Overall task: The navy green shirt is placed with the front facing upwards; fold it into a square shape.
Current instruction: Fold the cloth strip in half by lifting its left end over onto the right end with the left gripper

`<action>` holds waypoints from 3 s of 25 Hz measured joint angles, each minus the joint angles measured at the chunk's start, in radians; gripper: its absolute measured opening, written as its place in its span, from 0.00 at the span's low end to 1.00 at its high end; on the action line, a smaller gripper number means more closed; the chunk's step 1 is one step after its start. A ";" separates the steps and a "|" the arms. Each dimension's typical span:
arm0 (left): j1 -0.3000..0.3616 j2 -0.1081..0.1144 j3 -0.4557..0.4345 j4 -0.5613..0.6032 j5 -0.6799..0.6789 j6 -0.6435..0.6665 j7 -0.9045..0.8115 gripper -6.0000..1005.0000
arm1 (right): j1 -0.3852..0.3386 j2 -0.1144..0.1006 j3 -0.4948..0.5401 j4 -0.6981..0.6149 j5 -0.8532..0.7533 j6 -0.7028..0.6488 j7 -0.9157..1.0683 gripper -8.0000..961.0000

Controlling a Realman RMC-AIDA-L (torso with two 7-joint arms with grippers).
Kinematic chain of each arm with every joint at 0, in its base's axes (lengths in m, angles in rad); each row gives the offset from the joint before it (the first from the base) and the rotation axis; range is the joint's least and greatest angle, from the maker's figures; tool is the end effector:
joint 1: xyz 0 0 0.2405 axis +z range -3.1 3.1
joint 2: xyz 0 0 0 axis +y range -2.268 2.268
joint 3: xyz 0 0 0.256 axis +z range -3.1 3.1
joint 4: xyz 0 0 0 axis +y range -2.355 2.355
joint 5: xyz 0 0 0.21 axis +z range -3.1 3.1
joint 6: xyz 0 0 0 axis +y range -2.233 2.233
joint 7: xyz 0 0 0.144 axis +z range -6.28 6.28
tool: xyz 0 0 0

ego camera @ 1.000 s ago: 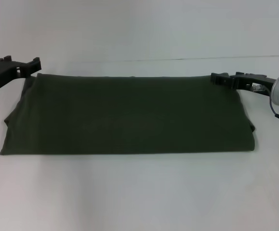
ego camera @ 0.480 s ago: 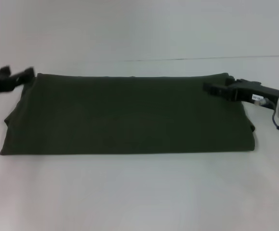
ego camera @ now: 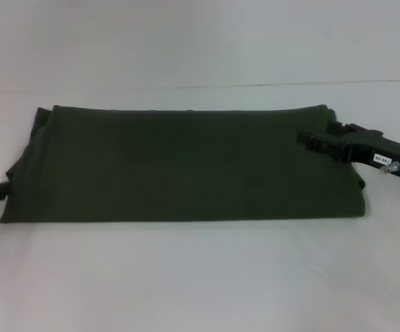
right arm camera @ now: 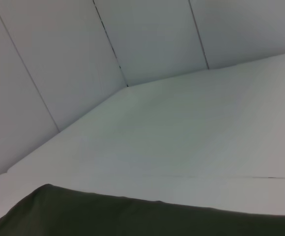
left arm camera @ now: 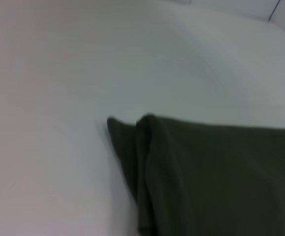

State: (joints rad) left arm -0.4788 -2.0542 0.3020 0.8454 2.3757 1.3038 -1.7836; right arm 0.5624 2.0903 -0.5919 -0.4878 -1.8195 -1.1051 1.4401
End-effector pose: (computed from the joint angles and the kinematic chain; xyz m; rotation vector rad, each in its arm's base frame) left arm -0.3658 0.3334 0.0856 -2.0829 -1.2079 -0.3558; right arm 0.2978 0.3765 -0.0022 -2.1852 0.9963 0.7229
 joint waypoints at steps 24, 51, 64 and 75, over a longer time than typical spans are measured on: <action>-0.032 -0.007 0.070 -0.083 0.059 -0.092 -0.042 0.79 | -0.006 0.002 -0.006 0.009 0.002 -0.019 -0.005 0.96; -0.039 -0.012 0.119 -0.085 0.078 -0.146 -0.045 0.08 | -0.023 0.001 0.005 0.006 0.002 -0.028 0.006 0.96; -0.034 -0.011 0.107 -0.062 0.055 -0.064 -0.033 0.04 | -0.173 -0.021 0.034 -0.030 0.002 -0.038 0.062 0.96; -0.038 -0.011 0.110 -0.061 0.052 -0.064 -0.033 0.04 | -0.192 -0.005 0.035 -0.009 -0.007 -0.015 0.041 0.96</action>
State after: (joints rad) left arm -0.5170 -2.0649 0.4117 0.7839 2.4275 1.2397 -1.8162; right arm 0.3706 2.0854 -0.5568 -0.4969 -1.8270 -1.1202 1.4808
